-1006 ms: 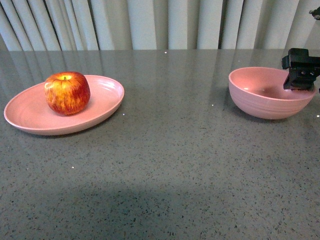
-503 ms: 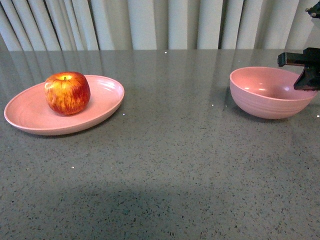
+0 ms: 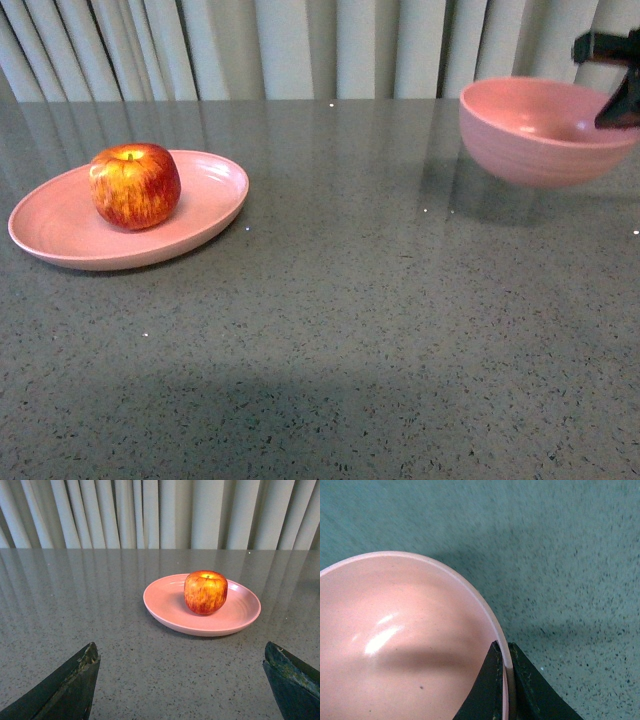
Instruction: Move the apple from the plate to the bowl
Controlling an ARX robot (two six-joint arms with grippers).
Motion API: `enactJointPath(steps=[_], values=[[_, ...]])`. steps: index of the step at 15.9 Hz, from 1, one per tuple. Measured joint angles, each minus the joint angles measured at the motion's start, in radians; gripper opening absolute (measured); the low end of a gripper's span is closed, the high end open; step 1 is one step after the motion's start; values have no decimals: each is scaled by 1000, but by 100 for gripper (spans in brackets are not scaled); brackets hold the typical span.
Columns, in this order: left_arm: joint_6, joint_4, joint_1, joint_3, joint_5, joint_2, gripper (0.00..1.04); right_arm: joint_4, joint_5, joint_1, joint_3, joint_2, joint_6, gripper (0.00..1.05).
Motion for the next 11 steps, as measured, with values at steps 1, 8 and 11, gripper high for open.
enactJointPath(steps=[1,8,11], values=[[0,0,0,0,0,0,98,16,-13,12,13,-27,7,3],[0,0,0,0,0,0,98,-5,-14,235,53,-52,30,3],[0,0,0,0,0,0,98,-5,2,287,56,3,38,3]])
